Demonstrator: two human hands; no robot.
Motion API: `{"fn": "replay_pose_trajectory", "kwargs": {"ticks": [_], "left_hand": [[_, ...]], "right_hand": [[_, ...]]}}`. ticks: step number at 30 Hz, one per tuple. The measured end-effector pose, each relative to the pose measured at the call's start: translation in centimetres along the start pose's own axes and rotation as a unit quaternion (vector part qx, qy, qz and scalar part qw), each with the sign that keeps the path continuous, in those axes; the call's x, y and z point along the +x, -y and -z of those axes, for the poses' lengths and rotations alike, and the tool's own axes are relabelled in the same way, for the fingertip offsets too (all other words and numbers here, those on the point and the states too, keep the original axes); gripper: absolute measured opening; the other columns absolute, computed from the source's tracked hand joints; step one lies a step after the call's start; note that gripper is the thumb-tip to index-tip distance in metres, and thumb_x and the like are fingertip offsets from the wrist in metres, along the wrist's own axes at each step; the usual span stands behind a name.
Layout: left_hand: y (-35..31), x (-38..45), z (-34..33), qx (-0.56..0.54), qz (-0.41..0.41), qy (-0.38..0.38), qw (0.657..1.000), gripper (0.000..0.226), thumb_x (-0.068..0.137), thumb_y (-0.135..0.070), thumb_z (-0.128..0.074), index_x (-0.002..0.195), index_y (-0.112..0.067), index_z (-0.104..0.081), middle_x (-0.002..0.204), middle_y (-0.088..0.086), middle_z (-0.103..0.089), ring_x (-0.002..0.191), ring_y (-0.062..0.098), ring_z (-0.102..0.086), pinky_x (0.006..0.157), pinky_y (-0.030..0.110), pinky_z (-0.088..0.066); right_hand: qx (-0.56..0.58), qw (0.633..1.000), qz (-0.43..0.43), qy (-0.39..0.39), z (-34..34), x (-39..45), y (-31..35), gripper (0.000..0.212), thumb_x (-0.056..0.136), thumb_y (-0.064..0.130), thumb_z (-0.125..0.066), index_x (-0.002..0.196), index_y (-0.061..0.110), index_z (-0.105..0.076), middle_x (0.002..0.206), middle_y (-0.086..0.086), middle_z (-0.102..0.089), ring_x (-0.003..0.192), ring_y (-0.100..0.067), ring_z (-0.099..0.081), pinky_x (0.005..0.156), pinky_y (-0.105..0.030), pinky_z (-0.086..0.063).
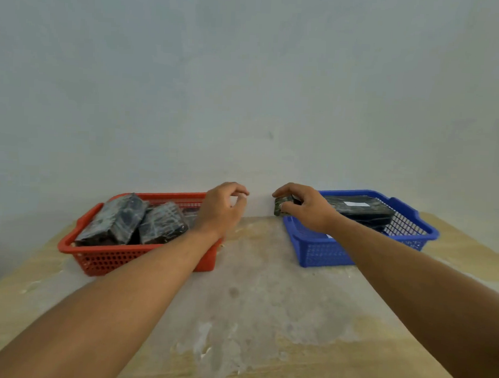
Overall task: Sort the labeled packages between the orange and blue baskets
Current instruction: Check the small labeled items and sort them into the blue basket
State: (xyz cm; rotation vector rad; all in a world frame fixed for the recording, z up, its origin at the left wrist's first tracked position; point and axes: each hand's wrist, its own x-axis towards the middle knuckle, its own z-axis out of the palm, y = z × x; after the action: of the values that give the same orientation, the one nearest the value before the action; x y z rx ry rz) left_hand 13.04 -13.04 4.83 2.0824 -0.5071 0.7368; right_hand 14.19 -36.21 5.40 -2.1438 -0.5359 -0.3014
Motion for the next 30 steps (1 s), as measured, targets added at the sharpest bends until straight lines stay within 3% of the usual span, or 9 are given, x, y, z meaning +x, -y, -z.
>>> {"fn": "replay_pose_trajectory", "kwargs": {"ticks": [3, 6, 10, 12, 14, 17, 19, 25, 30], "left_hand": [[-1.5, 1.3, -5.0, -0.057, 0.091, 0.035, 0.994, 0.015, 0.089, -0.021, -0.058, 0.098, -0.022, -0.070, 0.099, -0.008, -0.069, 0.088, 0.004, -0.063, 0.070, 0.015, -0.045], [-1.5, 2.2, -8.9, -0.083, 0.197, 0.078, 0.974, 0.025, 0.093, -0.027, -0.056, 0.115, -0.021, -0.065, 0.120, -0.002, -0.065, 0.105, 0.013, -0.059, 0.083, 0.023, -0.041], [-1.2, 2.7, -12.4, -0.158, 0.304, 0.125, 0.931, 0.043, 0.097, -0.031, -0.046, 0.139, -0.021, -0.045, 0.136, 0.001, -0.051, 0.109, 0.016, -0.049, 0.094, 0.035, -0.042], [-1.1, 2.9, -13.6, -0.201, 0.337, 0.131, 0.910, 0.051, 0.096, -0.030, -0.046, 0.146, -0.023, -0.034, 0.129, -0.003, -0.049, 0.101, 0.013, -0.051, 0.084, 0.035, -0.045], [-0.9, 2.8, -14.2, -0.202, 0.340, 0.137, 0.908, 0.058, 0.096, -0.027, -0.045, 0.150, -0.026, -0.026, 0.133, -0.001, -0.049, 0.102, 0.016, -0.054, 0.082, 0.035, -0.046], [0.0, 2.1, -15.7, -0.178, 0.319, 0.147, 0.919, 0.059, 0.099, -0.031, -0.039, 0.154, -0.032, -0.016, 0.148, 0.005, -0.044, 0.119, 0.028, -0.054, 0.099, 0.047, -0.046], [0.3, 1.5, -16.3, -0.191, 0.325, 0.137, 0.916, 0.060, 0.099, -0.035, -0.037, 0.153, -0.039, -0.013, 0.148, 0.007, -0.044, 0.118, 0.033, -0.056, 0.097, 0.052, -0.047], [0.7, 1.2, -16.7, -0.230, 0.332, 0.118, 0.907, 0.061, 0.097, -0.034, -0.040, 0.151, -0.045, -0.015, 0.136, 0.007, -0.055, 0.106, 0.032, -0.062, 0.092, 0.054, -0.051], [0.6, 1.2, -16.9, -0.246, 0.334, 0.105, 0.904, 0.060, 0.097, -0.032, -0.040, 0.151, -0.044, -0.017, 0.137, 0.006, -0.053, 0.107, 0.031, -0.061, 0.092, 0.053, -0.051]], "right_hand": [[-0.017, 0.998, -0.057, -0.035, 2.5, 0.1, -2.1, 0.009, 0.088, 0.037, -0.070, 0.095, 0.032, -0.069, 0.079, 0.011, -0.071, 0.070, 0.002, -0.063, 0.057, -0.010, -0.047], [-0.023, 0.989, -0.137, -0.055, 4.3, 1.0, -4.1, 0.037, 0.086, 0.059, -0.061, 0.090, 0.022, -0.062, 0.070, 0.001, -0.066, 0.058, -0.009, -0.057, 0.051, -0.020, -0.044], [0.108, 0.958, -0.259, -0.064, 4.7, 3.5, -5.9, 0.021, 0.088, 0.033, -0.051, 0.084, 0.013, -0.055, 0.081, -0.010, -0.052, 0.065, -0.021, -0.043, 0.053, -0.033, -0.033], [0.120, 0.953, -0.272, -0.064, 4.4, 4.7, -6.9, 0.019, 0.088, 0.028, -0.058, 0.077, 0.013, -0.056, 0.075, -0.008, -0.053, 0.060, -0.018, -0.044, 0.048, -0.029, -0.035], [0.097, 0.958, -0.267, -0.044, 3.7, 5.3, -7.5, 0.028, 0.089, 0.035, -0.067, 0.077, 0.012, -0.056, 0.070, -0.006, -0.055, 0.055, -0.016, -0.048, 0.046, -0.027, -0.040], [0.026, 0.964, -0.265, -0.007, 2.6, 6.5, -9.1, 0.045, 0.088, 0.047, -0.070, 0.096, 0.004, -0.062, 0.076, -0.011, -0.061, 0.061, -0.022, -0.053, 0.052, -0.031, -0.047], [-0.017, 0.960, -0.280, 0.000, 1.8, 7.2, -9.9, 0.051, 0.088, 0.052, -0.068, 0.089, 0.002, -0.064, 0.073, -0.015, -0.059, 0.064, -0.027, -0.054, 0.061, -0.038, -0.052], [0.092, 0.912, -0.399, 0.011, 0.5, 8.7, -11.5, 0.007, 0.100, 0.006, -0.048, 0.097, 0.003, -0.054, 0.100, -0.015, -0.057, 0.085, -0.030, -0.064, 0.082, -0.043, -0.060], [0.048, 0.912, -0.407, 0.007, 0.6, 9.4, -12.7, 0.011, 0.101, 0.009, -0.055, 0.106, -0.001, -0.055, 0.106, -0.019, -0.062, 0.088, -0.033, -0.070, 0.072, -0.041, -0.061]]}}
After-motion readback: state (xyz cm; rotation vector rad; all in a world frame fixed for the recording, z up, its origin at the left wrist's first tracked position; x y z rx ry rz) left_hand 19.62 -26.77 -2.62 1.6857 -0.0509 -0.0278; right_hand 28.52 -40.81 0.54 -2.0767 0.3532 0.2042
